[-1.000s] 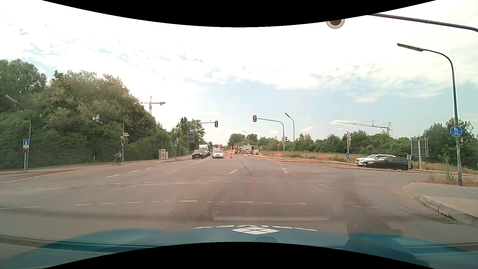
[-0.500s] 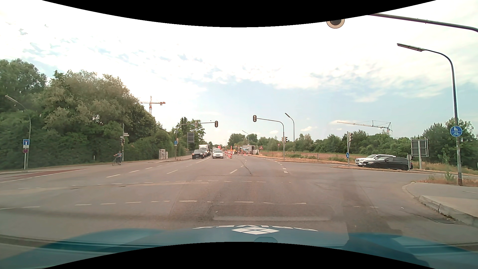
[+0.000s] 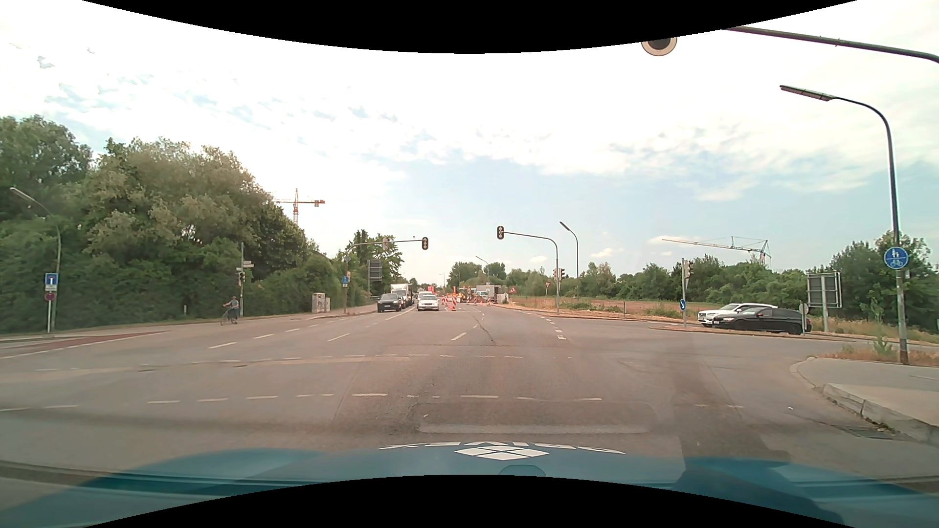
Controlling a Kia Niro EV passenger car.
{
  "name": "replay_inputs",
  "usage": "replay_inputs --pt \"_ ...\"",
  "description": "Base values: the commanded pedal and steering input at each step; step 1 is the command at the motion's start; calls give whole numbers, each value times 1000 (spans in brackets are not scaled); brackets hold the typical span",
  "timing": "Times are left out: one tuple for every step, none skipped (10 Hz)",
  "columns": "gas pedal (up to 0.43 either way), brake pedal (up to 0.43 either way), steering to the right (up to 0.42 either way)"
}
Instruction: Follow the waypoints while adhering to traffic rules and regulations
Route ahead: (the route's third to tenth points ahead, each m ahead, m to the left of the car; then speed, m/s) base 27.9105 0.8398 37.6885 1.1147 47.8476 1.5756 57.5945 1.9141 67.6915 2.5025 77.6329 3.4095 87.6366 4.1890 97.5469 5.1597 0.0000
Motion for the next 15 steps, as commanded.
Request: replay_inputs --pt "0 256 14" --pt "0 262 14" --pt "0 256 14" --pt "0 256 14" --pt "0 262 14" --pt "0 262 14" --pt "0 262 14" --pt "0 262 14" --pt "0 262 14" --pt "0 262 14" --pt "0 262 14" --pt "0 262 14" --pt "0 262 14" --pt "0 262 14" --pt "0 262 14"
